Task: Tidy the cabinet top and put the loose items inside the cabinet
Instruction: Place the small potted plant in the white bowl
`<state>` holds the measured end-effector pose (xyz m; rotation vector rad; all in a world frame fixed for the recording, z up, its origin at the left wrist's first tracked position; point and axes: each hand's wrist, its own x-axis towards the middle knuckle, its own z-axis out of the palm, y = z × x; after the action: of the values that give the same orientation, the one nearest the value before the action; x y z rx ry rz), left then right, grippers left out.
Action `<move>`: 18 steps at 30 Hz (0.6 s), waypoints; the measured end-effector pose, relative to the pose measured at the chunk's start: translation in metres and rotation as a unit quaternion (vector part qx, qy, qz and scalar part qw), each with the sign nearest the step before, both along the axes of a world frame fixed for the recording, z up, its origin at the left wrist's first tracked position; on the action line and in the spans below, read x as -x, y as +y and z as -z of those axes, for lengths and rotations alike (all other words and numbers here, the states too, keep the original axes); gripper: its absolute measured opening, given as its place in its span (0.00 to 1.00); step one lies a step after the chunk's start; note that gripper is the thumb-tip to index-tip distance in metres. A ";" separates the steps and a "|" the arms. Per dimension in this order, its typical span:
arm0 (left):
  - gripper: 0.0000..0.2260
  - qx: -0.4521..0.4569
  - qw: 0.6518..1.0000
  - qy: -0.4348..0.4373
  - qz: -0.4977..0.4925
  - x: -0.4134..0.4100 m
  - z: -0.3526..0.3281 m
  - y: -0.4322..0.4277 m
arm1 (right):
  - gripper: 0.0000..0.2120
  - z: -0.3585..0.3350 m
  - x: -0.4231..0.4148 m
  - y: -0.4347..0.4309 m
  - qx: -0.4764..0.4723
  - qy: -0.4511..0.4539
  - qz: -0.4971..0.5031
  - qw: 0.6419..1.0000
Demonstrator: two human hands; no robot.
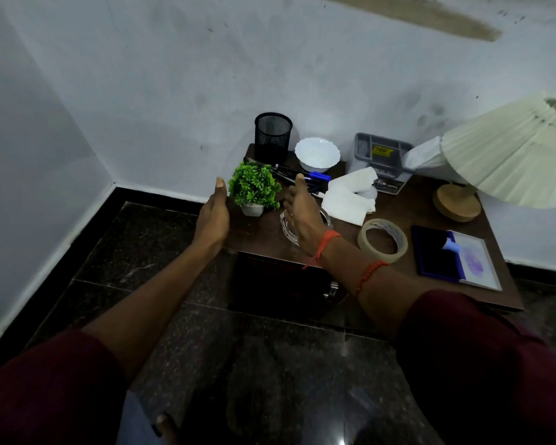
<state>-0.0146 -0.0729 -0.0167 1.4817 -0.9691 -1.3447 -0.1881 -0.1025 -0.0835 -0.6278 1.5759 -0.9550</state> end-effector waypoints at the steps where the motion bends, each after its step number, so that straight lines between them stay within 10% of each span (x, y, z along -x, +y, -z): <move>1: 0.46 0.005 1.000 -0.003 0.013 0.001 -0.002 -0.001 | 0.50 -0.051 -0.015 0.009 0.031 0.017 -0.002 0.999; 11: 0.44 -0.004 0.999 0.027 0.020 0.010 0.008 -0.010 | 0.39 -0.077 -0.037 0.013 0.022 -0.007 0.021 1.000; 18: 0.20 0.011 0.999 0.021 0.032 0.016 0.013 -0.012 | 0.29 -0.074 -0.038 0.014 0.013 -0.073 0.001 0.997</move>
<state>-0.0306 -0.0848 -0.0298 1.4108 -1.0091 -1.4011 -0.1499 -0.0888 -0.0099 -0.5616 1.4378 -1.0025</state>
